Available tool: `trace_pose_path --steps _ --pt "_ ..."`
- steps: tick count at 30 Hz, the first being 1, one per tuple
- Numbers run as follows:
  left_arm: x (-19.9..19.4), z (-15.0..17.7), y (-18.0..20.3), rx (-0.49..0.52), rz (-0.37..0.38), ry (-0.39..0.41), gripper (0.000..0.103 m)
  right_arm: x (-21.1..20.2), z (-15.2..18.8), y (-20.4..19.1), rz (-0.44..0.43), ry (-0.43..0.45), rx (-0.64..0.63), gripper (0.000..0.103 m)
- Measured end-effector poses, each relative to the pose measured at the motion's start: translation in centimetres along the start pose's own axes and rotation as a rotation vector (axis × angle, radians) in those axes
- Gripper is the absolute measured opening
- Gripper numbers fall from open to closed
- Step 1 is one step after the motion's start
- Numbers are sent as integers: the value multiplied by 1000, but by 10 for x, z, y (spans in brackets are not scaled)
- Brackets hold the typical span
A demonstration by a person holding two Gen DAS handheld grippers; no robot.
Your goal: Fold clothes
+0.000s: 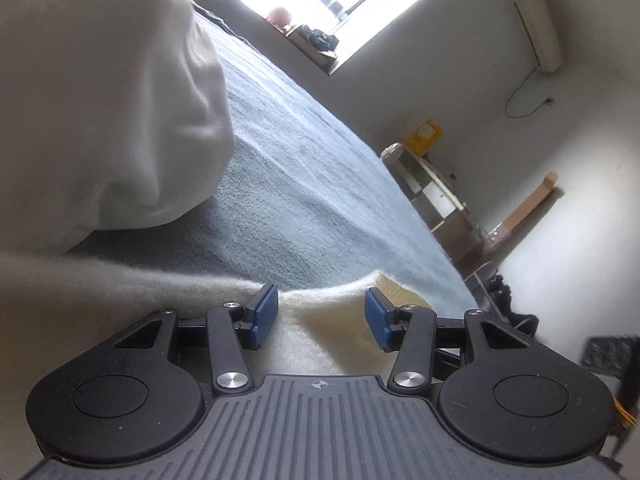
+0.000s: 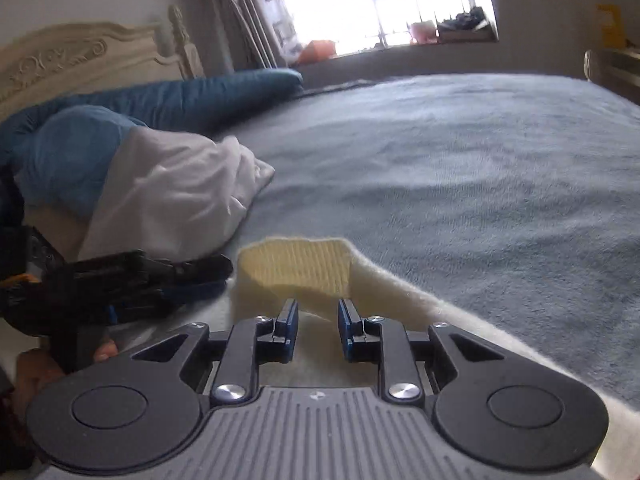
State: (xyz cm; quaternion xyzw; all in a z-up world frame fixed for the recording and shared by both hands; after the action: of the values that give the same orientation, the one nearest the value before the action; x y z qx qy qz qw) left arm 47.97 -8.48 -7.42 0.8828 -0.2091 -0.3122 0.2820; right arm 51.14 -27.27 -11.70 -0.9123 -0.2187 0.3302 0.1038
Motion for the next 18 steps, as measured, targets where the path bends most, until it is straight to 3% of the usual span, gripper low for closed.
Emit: trace_pose_path --steps 3,8,9,10,13,18 --pt "8 -3 1 18 -24 -5 48 34 -10 26 14 4 129 16" --pt "7 -2 -3 4 -6 13 48 34 -15 66 -22 119 394 11" --pt "6 -2 -4 0 -3 14 48 26 -16 73 -16 155 438 12" --pt "6 -1 -5 0 -3 15 48 18 -17 79 -10 191 476 20" --pt "4 -1 -6 -8 -3 18 48 -21 -22 86 13 277 495 20" --pt "-9 -3 -7 -33 -47 15 48 -112 -26 70 34 279 401 21"
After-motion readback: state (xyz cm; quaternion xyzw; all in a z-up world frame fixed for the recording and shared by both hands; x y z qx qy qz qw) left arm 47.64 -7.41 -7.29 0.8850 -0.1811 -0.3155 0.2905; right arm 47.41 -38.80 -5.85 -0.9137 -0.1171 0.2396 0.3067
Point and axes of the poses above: each gripper's, at about its wrist camera, not at the fingertips, and x roughly the way its jaws point, y to its right, z to its underside, the point moved 6 cm from there along x, roughly the way its jaws point, and after that the axes turned 5 degrees about -z, right-handed, at the moved point
